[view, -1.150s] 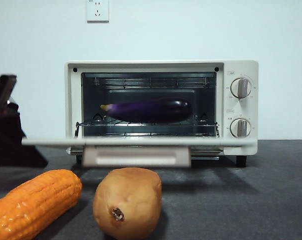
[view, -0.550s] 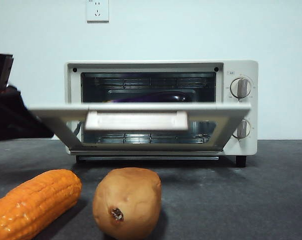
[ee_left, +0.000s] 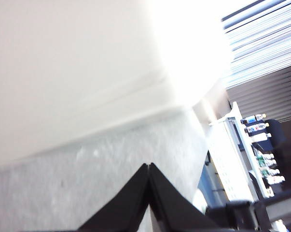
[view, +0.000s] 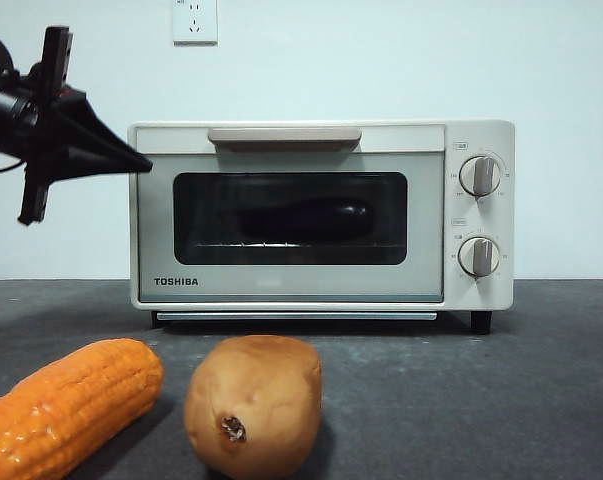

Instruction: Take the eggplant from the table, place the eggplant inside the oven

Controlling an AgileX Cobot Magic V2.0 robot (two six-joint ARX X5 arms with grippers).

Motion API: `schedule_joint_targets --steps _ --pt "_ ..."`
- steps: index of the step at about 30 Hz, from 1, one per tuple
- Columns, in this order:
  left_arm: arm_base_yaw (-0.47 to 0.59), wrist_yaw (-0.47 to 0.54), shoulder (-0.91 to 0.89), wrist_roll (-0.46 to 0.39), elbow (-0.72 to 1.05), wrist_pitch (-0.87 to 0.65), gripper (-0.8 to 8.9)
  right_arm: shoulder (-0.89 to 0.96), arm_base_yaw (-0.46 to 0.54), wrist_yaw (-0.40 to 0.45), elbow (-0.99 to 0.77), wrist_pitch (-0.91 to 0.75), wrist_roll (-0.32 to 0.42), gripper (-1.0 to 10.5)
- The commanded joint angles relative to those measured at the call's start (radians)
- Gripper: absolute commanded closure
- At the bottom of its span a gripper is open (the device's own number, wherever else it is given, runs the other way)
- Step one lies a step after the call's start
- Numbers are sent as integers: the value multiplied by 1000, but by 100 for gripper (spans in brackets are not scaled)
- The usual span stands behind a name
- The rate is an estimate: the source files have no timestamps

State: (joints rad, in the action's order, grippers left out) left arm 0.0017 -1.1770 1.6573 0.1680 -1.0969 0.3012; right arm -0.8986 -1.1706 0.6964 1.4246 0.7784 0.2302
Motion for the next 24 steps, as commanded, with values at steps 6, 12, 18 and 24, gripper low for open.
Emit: schedule_joint_targets --steps 6,12,18,24 --pt "-5 325 -167 24 -39 -1 810 -46 14 -36 7 120 -84 941" --pt "-80 525 -382 -8 -39 6 810 -90 130 -257 -71 121 -89 941" --pt "-226 787 -563 -81 12 67 810 -88 343 -459 -287 -100 -171 941" --pt "-337 953 -706 -69 199 25 810 -26 514 -514 -541 -386 -238 941"
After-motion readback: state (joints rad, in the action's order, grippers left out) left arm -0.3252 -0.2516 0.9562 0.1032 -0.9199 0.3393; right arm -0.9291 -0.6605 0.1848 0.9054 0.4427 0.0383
